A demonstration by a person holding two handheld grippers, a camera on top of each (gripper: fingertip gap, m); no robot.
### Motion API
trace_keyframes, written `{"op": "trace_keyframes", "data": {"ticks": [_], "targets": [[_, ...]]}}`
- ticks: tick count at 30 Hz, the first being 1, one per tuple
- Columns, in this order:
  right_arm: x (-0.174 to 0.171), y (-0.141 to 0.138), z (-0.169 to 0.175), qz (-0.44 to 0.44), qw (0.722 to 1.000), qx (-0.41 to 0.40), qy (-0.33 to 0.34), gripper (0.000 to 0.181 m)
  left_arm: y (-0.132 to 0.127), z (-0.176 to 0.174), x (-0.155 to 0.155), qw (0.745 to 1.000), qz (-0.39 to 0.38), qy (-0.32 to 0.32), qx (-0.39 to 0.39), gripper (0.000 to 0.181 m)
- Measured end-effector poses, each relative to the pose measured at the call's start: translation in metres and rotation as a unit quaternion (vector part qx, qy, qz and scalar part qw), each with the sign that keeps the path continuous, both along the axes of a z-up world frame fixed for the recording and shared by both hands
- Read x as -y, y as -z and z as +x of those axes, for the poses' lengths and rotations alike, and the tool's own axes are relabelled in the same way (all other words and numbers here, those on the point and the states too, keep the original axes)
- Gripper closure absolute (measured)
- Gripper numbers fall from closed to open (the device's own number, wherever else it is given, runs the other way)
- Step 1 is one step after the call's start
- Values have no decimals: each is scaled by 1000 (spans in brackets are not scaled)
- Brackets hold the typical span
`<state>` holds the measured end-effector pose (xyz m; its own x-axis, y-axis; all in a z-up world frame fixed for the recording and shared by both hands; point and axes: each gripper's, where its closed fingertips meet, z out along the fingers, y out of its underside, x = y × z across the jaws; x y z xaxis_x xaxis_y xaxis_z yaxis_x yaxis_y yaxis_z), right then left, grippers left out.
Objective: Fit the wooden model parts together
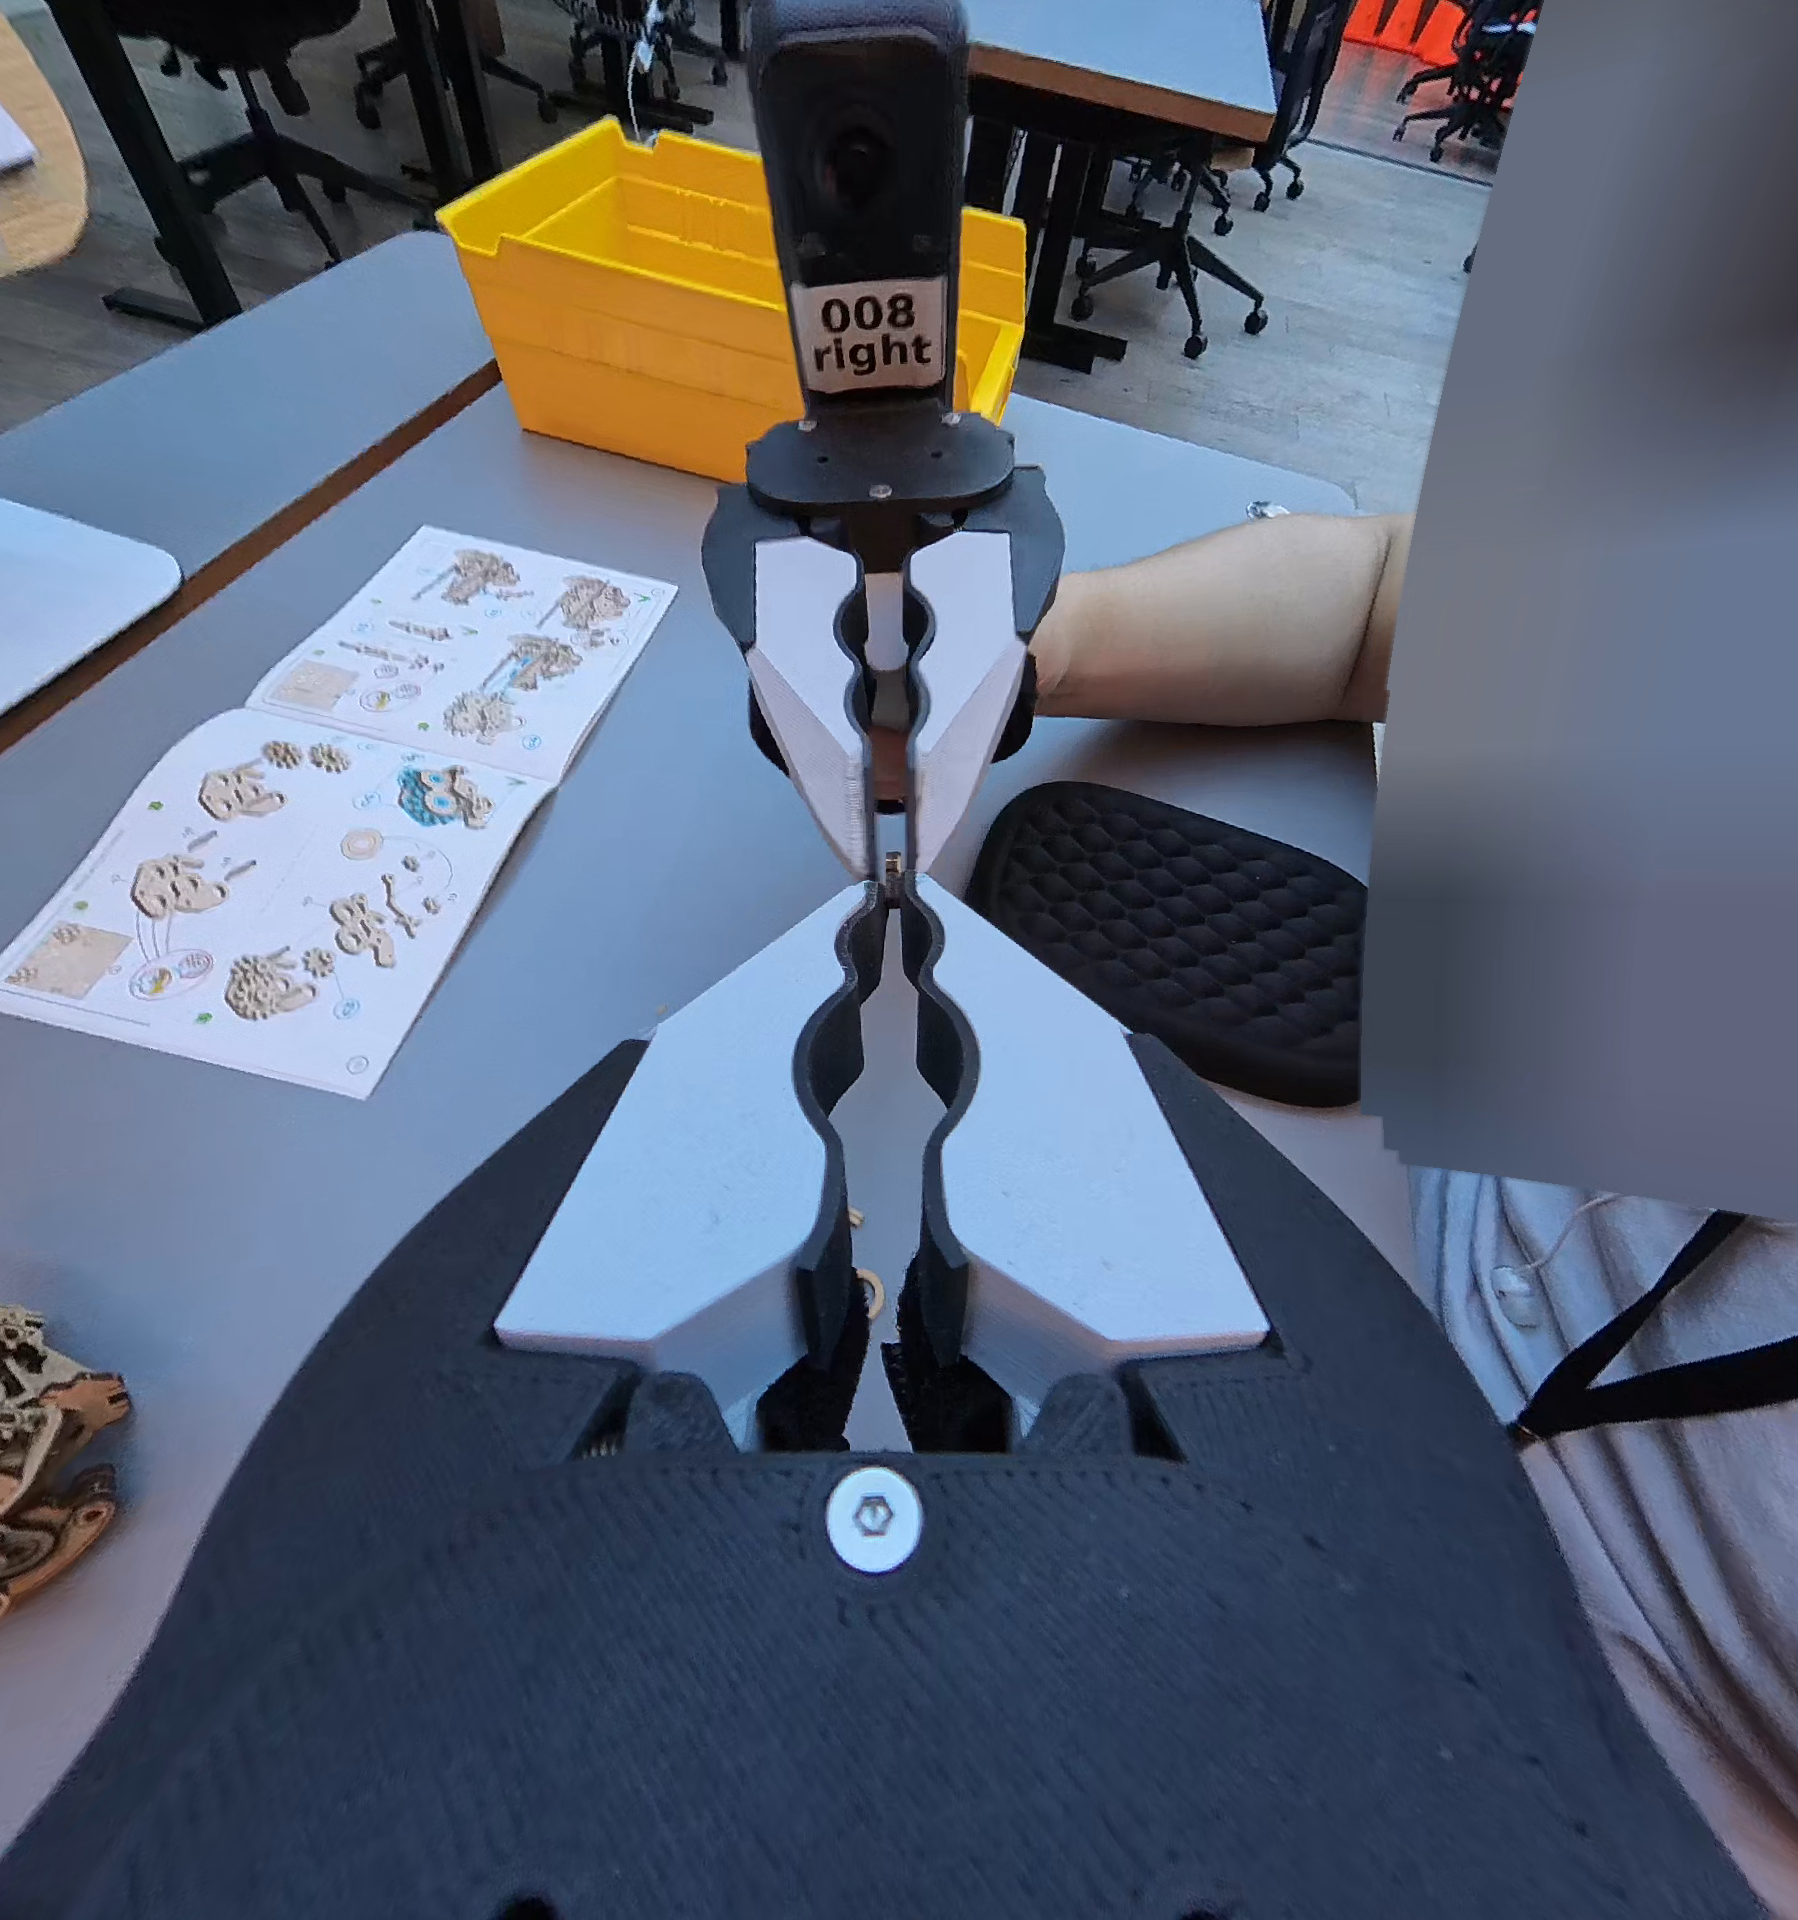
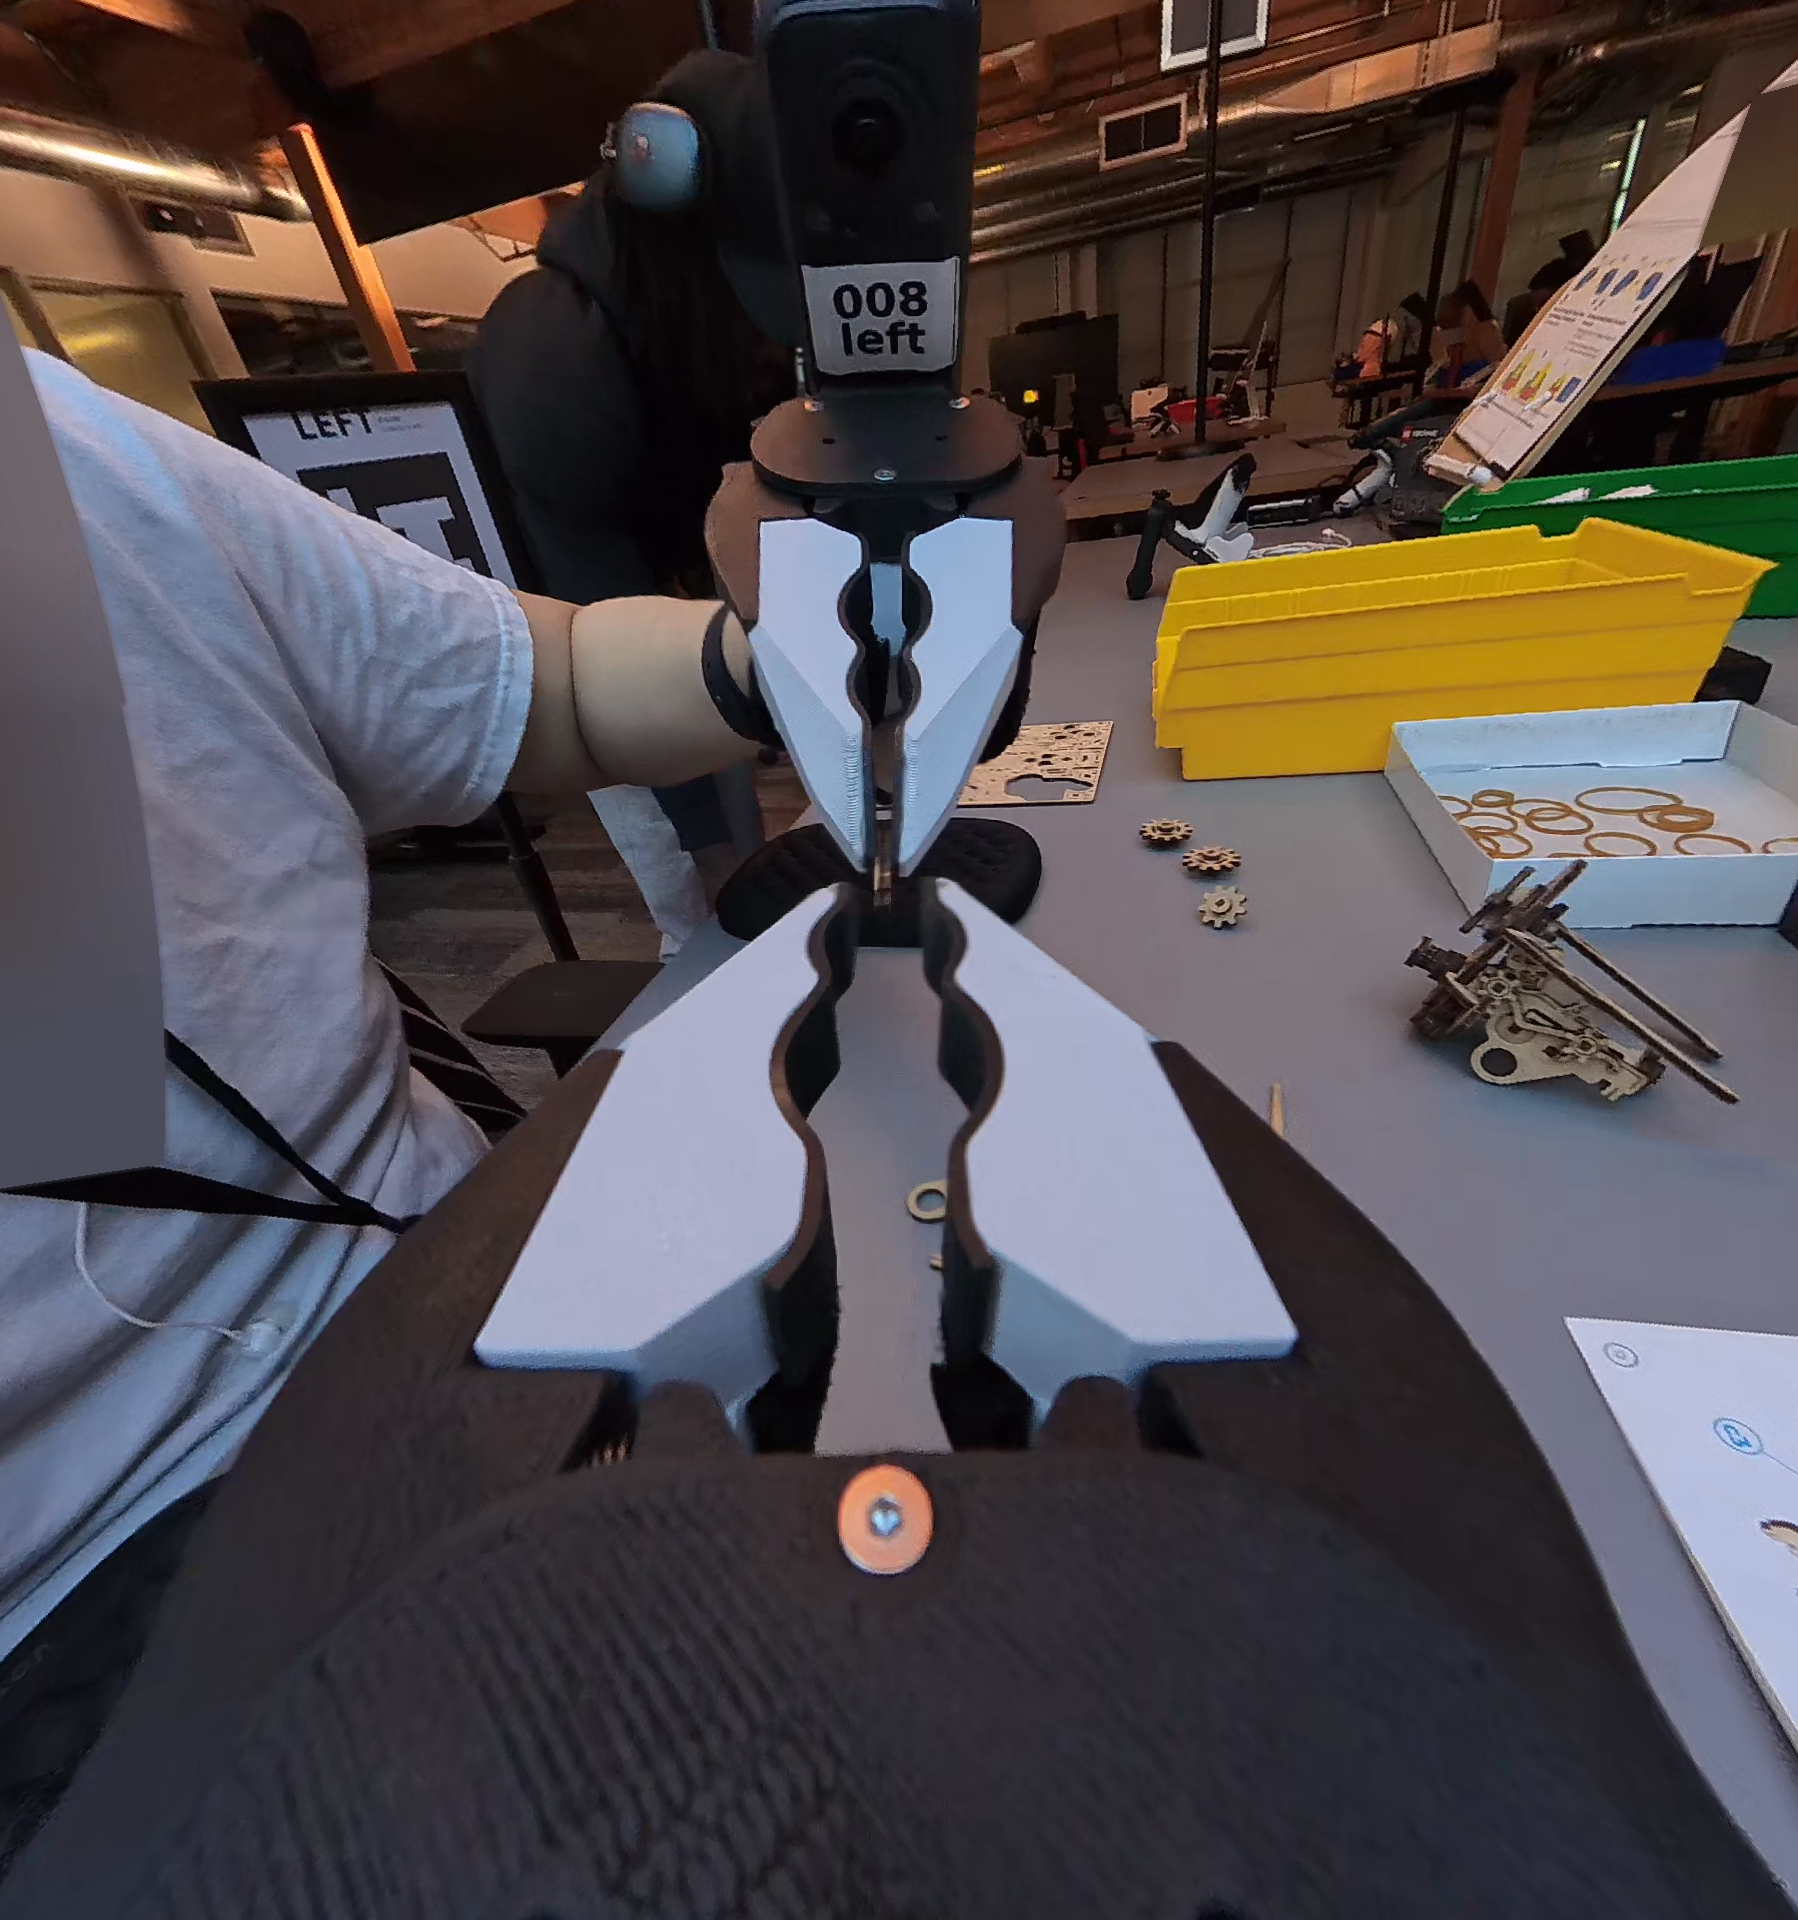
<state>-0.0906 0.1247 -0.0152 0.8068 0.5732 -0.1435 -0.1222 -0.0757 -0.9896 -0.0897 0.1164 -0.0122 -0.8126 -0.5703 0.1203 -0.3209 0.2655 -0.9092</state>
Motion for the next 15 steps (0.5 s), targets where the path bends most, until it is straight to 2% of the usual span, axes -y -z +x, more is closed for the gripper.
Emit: {"op": "trace_keyframes", "data": {"ticks": [1, 2, 5, 8, 12, 15], "targets": [[-2, 5, 4, -2, 1000, 17, 13, 158, 3, 0, -2, 1000, 6, -4, -11, 181], [-3, 14, 7, -12, 999, 44, 22, 156, 7, 0, -6, 1000, 14, -12, -25, 181], [-10, 61, 12, -71, 984, 160, 36, 156, 33, 3, -27, 992, 58, -72, -90, 181], [-19, 103, 3, -120, 962, 245, 8, 154, 69, -1, -42, 969, 78, -118, -202, 181], [-29, 119, -10, -122, 958, 255, -42, 148, 107, -10, -43, 927, 63, -144, -340, 181], [-34, 127, -11, -147, 955, 254, -52, 146, 123, -11, -46, 914, 104, -165, -355, 181]]}}
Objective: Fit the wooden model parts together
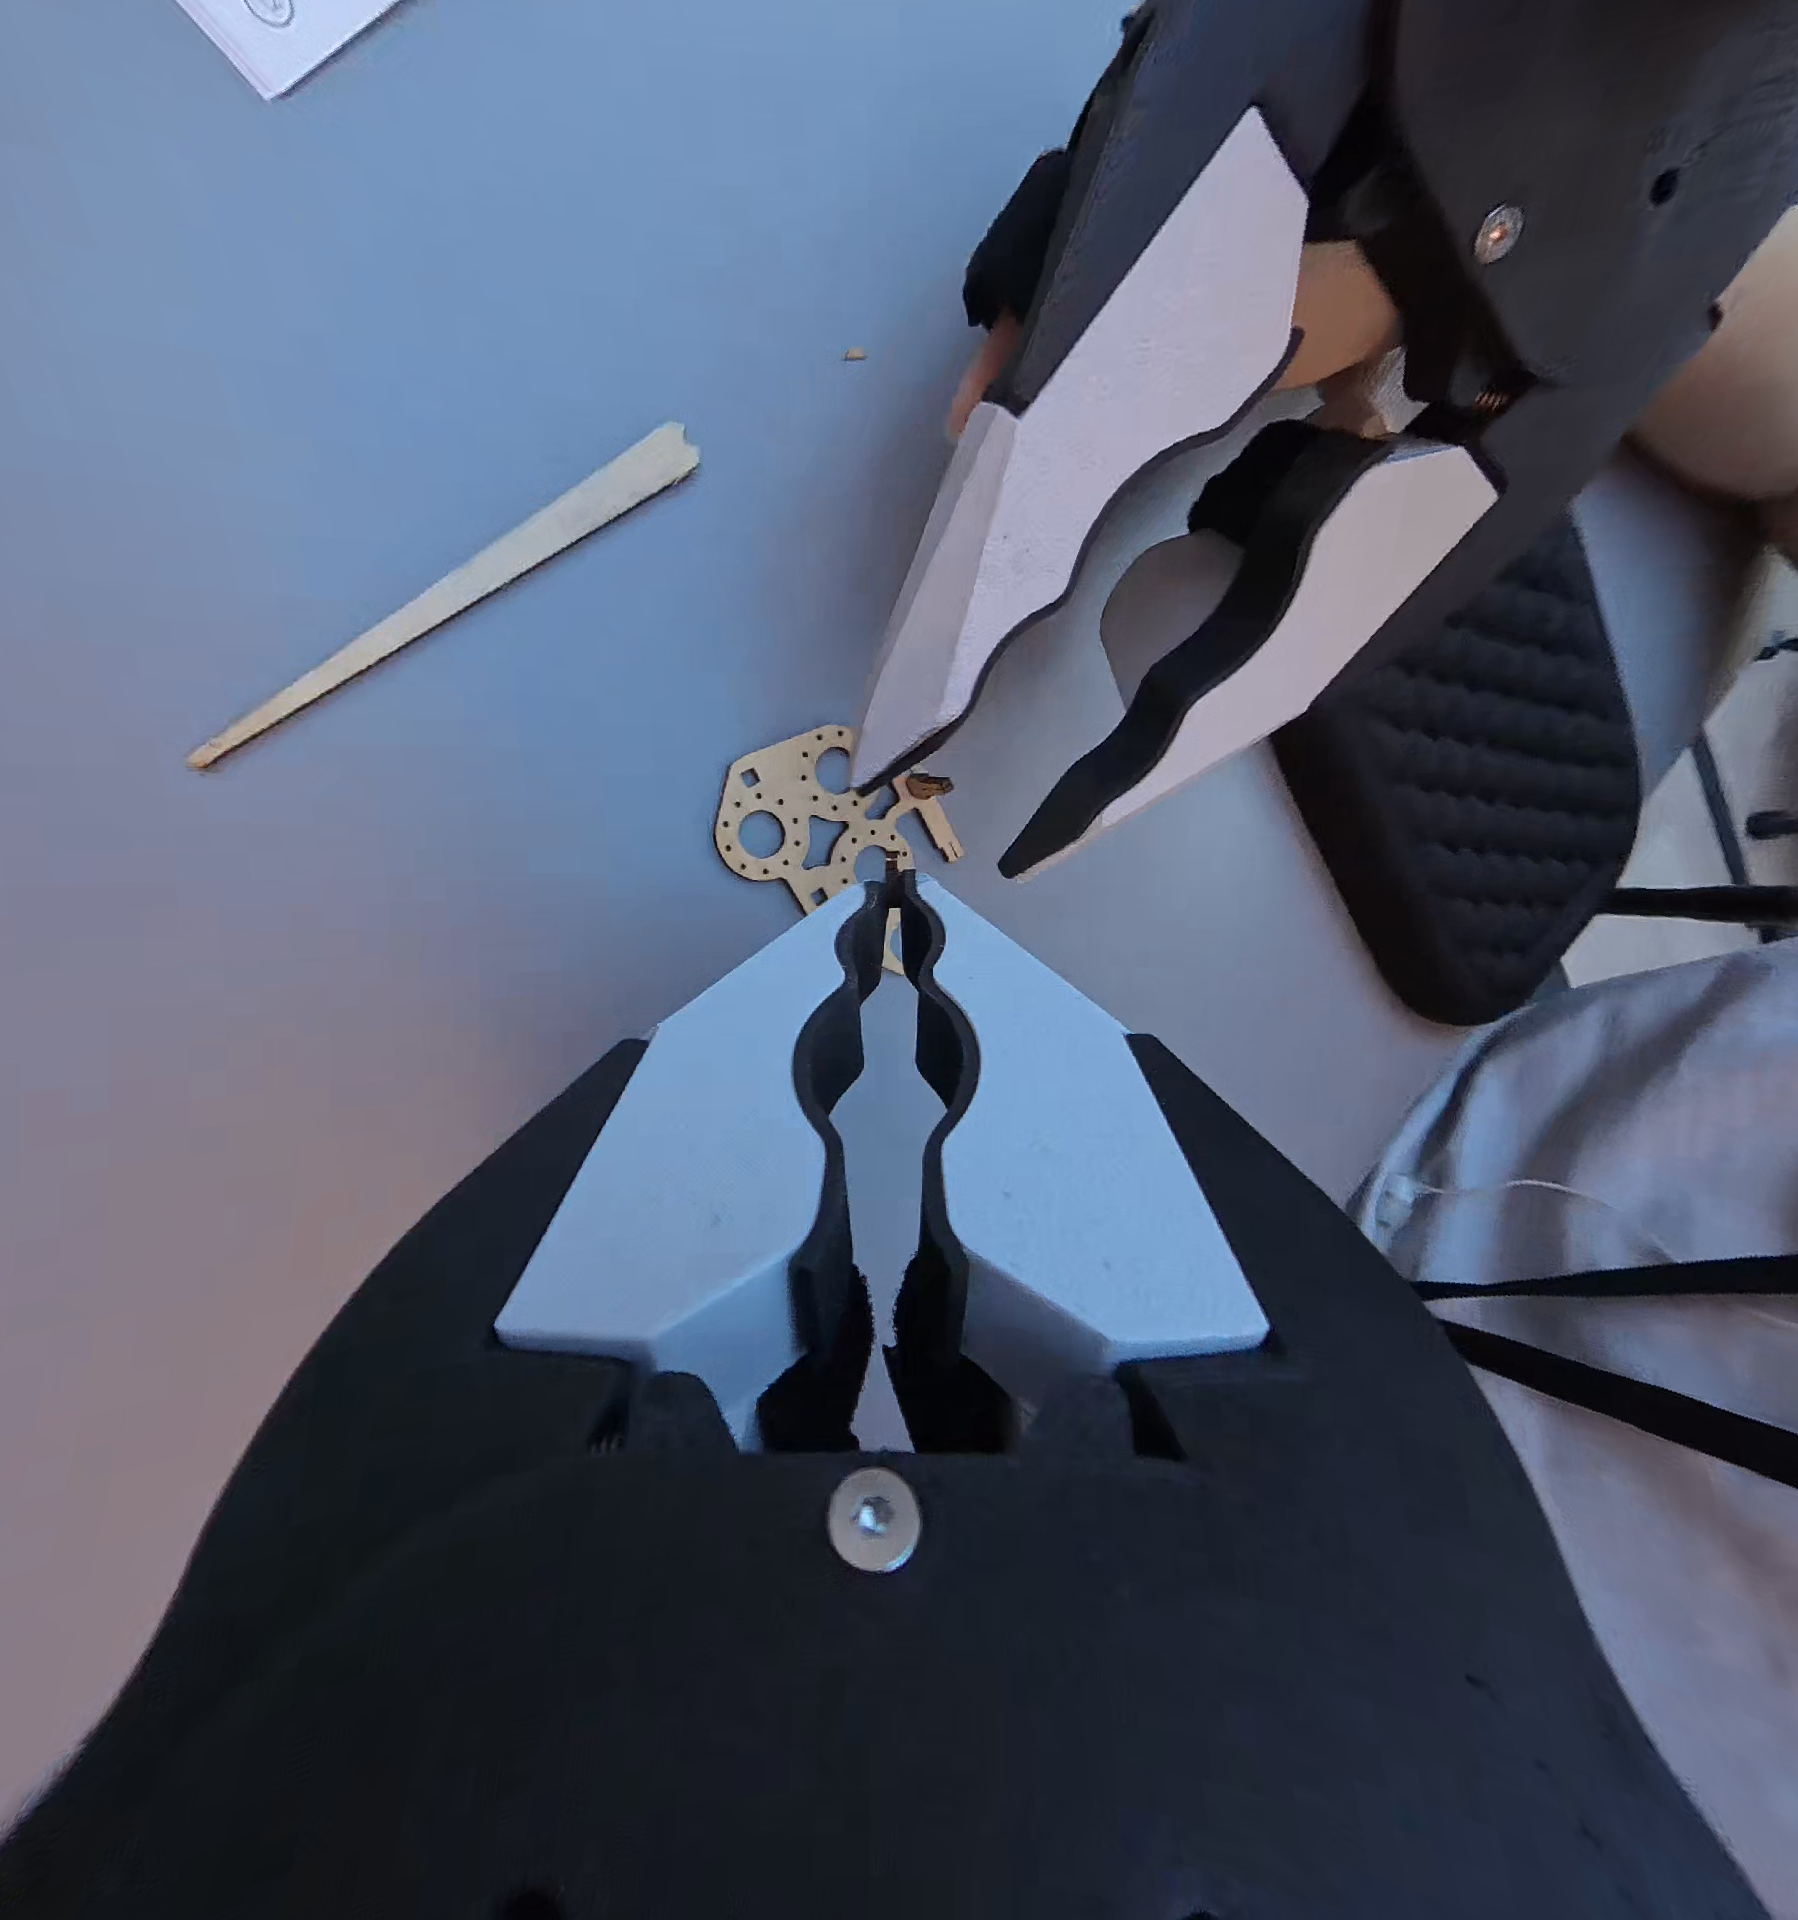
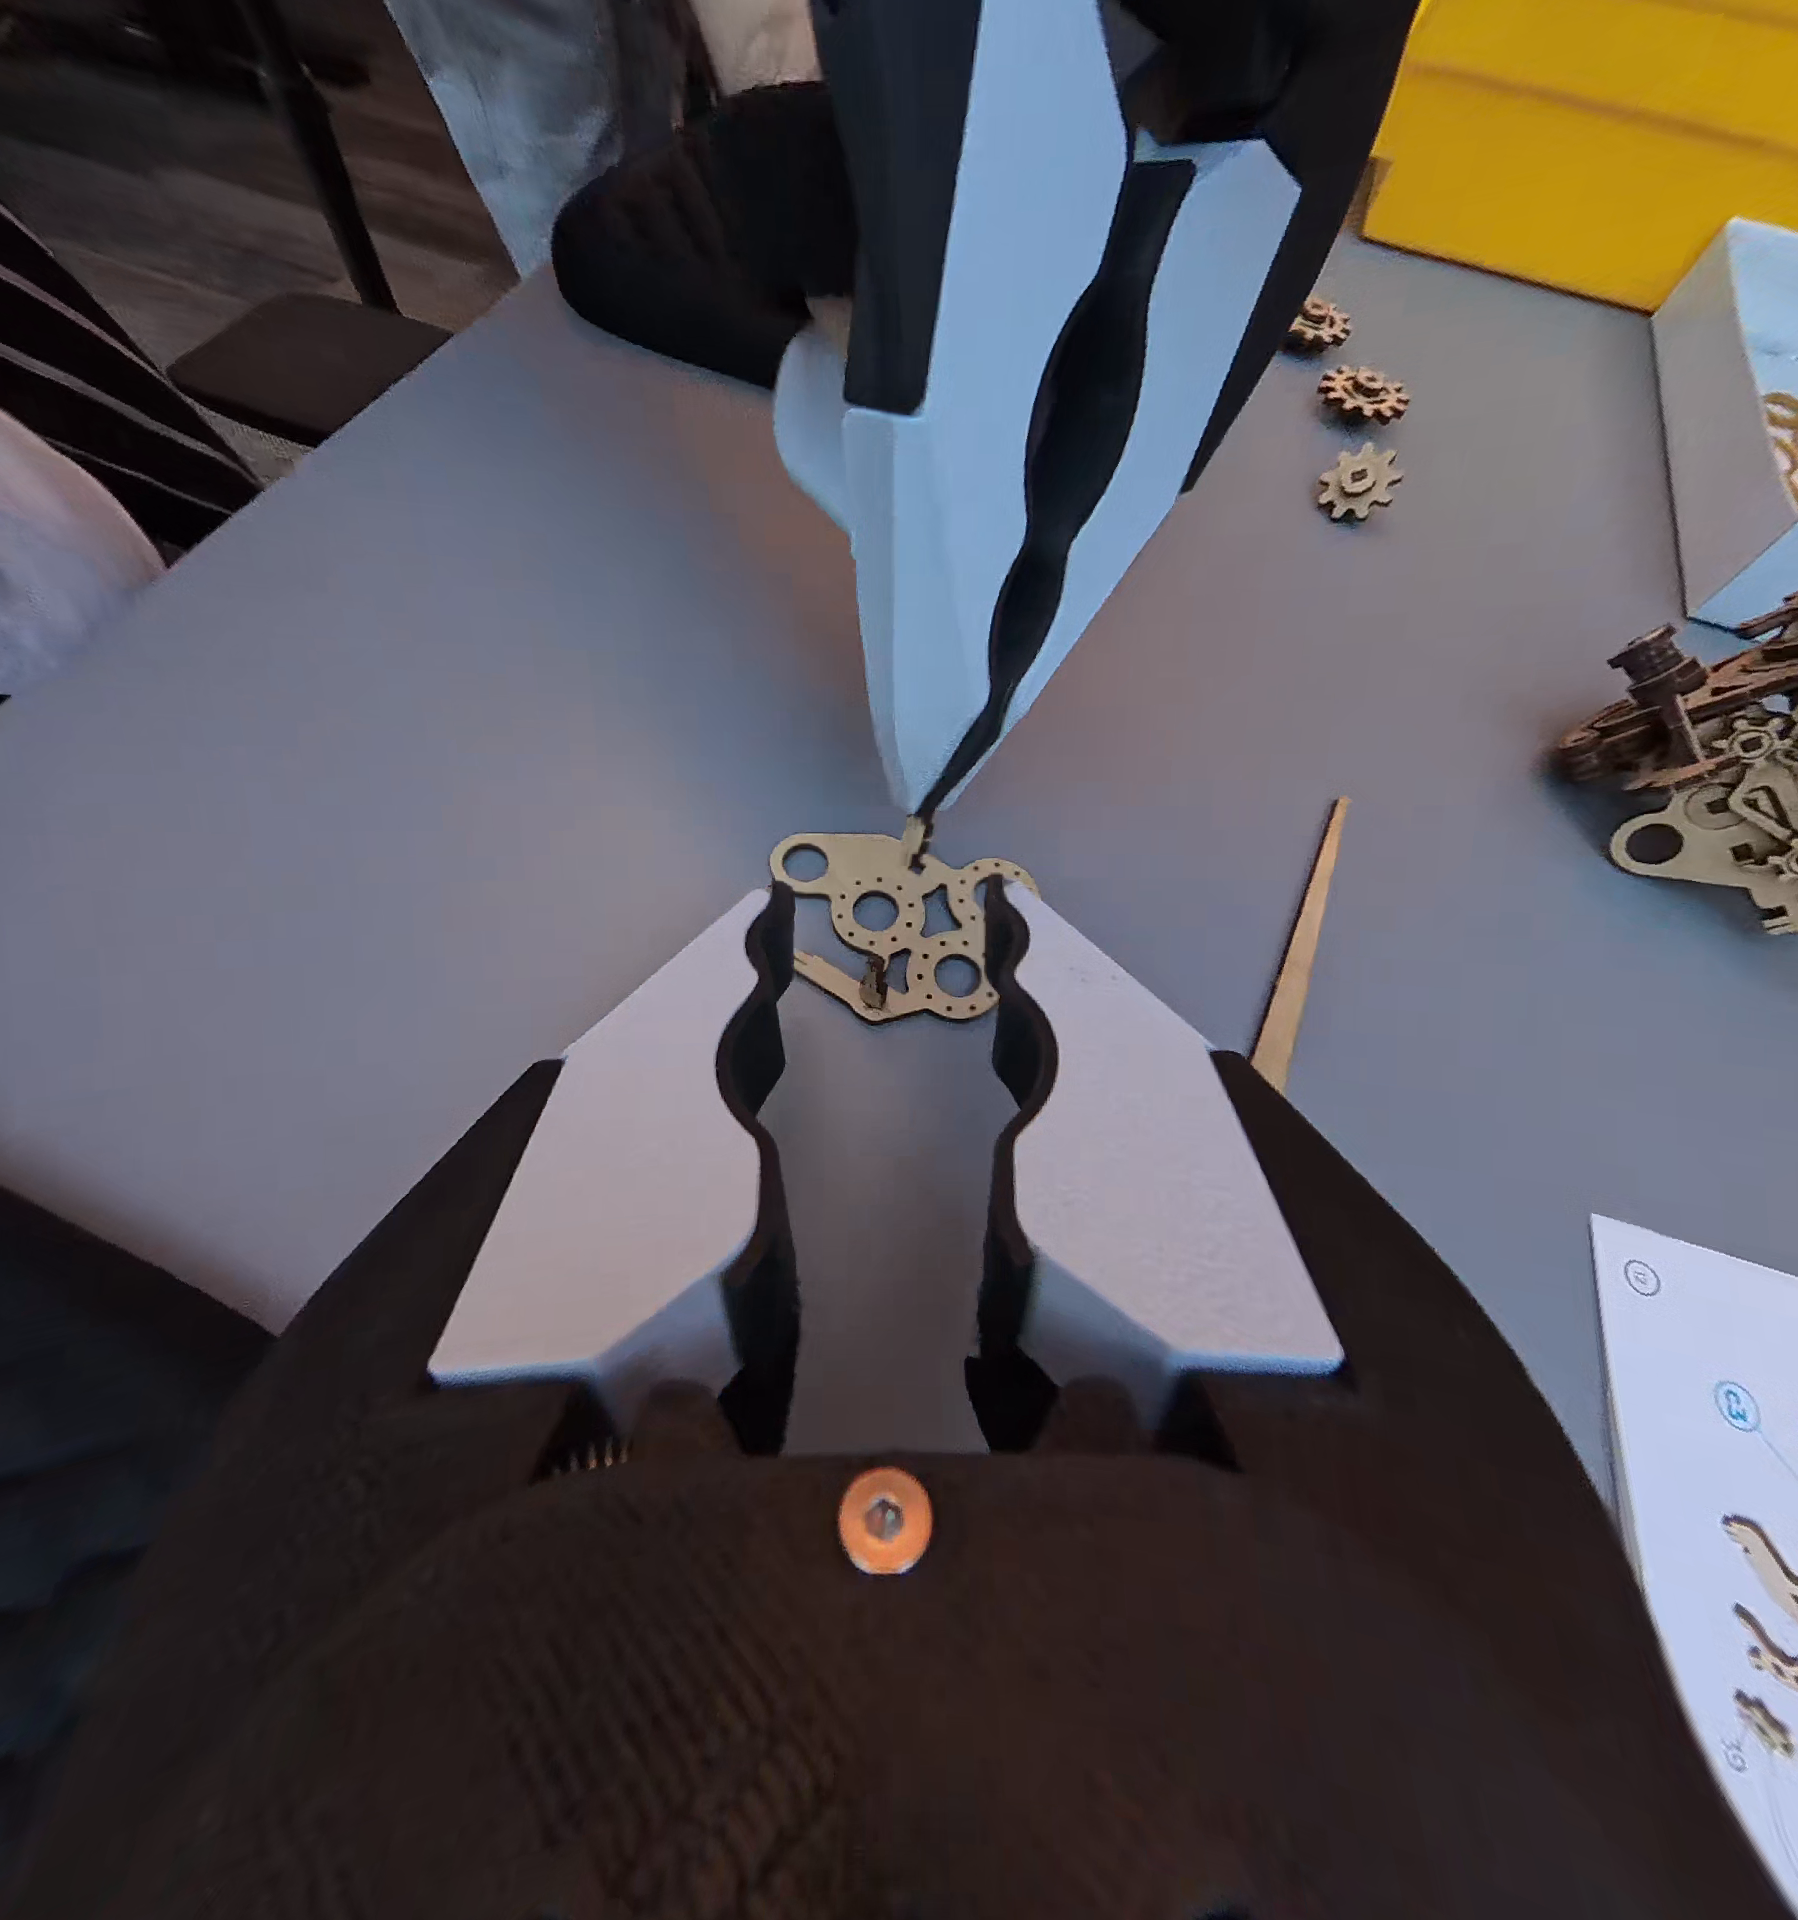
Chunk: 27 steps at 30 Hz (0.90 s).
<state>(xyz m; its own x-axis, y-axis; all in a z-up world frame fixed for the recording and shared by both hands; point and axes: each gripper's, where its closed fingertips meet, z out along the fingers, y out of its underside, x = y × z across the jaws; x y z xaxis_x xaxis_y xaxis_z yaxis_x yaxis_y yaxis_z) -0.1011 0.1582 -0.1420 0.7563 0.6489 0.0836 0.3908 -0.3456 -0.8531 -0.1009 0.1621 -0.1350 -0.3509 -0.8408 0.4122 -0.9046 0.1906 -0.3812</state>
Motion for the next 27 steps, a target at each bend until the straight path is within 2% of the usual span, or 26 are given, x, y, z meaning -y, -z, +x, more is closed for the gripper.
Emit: {"op": "trace_keyframes", "data": {"ticks": [8, 14, 27], "targets": [[-2, 20, 5, -61, 998, 26, 23, 145, 12, -3, -8, 996, 88, -18, -24, 181], [0, 21, 5, -80, 996, 8, 35, 148, 19, -5, -12, 992, 114, -30, -37, 181], [-2, 22, 5, -80, 996, 8, 48, 150, 22, -5, -10, 990, 122, -38, -59, 180]]}}
